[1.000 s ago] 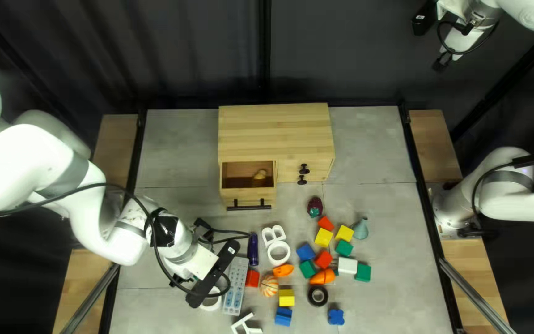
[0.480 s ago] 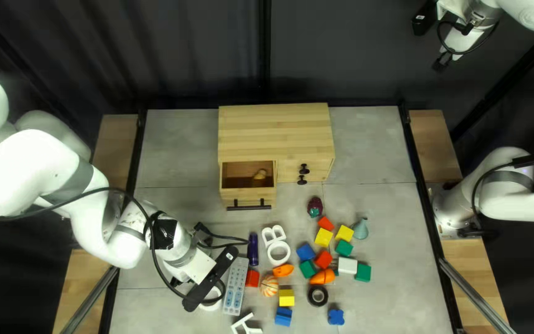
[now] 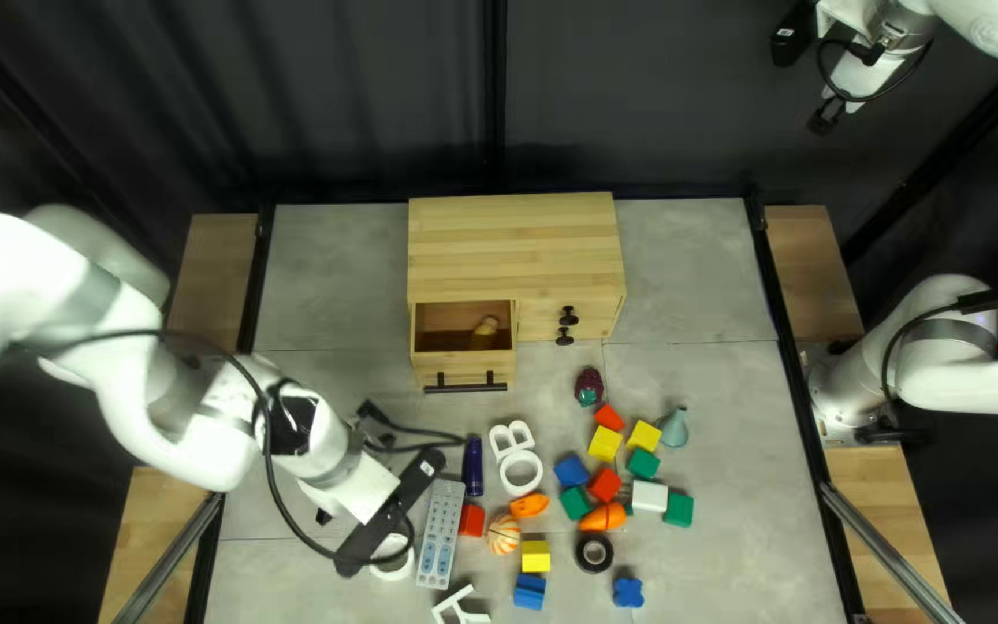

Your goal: Open drawers and place objects into drawer and close

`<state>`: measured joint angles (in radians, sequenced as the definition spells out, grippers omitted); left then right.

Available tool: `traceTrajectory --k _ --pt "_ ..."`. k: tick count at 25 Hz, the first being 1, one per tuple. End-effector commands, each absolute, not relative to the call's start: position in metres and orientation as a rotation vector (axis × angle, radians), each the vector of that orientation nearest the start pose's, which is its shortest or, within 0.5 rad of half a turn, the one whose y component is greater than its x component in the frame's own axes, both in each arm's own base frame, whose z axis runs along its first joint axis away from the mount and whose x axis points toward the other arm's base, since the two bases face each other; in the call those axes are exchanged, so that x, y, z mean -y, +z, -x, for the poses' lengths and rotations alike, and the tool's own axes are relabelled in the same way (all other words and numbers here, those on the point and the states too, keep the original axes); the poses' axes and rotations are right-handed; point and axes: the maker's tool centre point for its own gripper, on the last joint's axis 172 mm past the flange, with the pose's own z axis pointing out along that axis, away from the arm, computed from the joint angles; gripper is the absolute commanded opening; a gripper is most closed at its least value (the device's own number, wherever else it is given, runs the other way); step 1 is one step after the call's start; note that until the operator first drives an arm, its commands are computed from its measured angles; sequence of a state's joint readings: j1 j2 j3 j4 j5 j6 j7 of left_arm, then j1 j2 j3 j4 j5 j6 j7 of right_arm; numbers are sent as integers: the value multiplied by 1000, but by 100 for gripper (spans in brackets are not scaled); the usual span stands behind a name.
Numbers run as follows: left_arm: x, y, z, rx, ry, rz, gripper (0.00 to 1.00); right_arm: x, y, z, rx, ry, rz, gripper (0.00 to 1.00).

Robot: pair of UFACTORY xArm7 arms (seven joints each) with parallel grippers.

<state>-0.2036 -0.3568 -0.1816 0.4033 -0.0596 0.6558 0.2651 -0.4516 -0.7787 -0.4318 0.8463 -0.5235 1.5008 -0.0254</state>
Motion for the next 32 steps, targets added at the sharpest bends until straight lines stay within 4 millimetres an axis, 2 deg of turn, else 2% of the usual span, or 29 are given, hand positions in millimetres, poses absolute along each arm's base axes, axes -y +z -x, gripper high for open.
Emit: traceTrajectory --k 1,3,5,8,12,17,19,20,21,22,26,32 --pt "72 139 -337 -750 -176 2980 0 308 329 -94 -1218 30 3151 100" --pt "51 165 -350 -685 -193 2962 0 308 329 -94 -1218 30 3151 100" --pt "43 186 -362 -658 -204 2943 0 308 329 -94 -1218 30 3151 100" --pt "29 207 -384 -626 -205 2916 0 308 329 -94 -1218 30 3151 100" --pt "-2 215 -408 -569 -219 2885 0 308 329 -94 -1218 30 3151 100" --pt "-42 199 -419 -479 -248 2868 4 308 329 -94 -1218 30 3151 100" --pt "-53 194 -419 -446 -249 2868 27 308 329 -94 -1218 30 3151 100" --pt "-56 191 -418 -430 -249 2869 77 308 329 -94 -1218 30 3151 100" --pt "-59 190 -418 -420 -246 2870 97 308 329 -94 -1218 30 3151 100" --pt "-63 188 -418 -398 -239 2874 100 308 329 -94 -1218 30 3151 100" --pt "-67 191 -415 -351 -226 2886 100 308 329 -94 -1218 30 3151 100" --pt "-40 202 -401 -297 -170 2924 100 308 329 -94 -1218 30 3151 100"
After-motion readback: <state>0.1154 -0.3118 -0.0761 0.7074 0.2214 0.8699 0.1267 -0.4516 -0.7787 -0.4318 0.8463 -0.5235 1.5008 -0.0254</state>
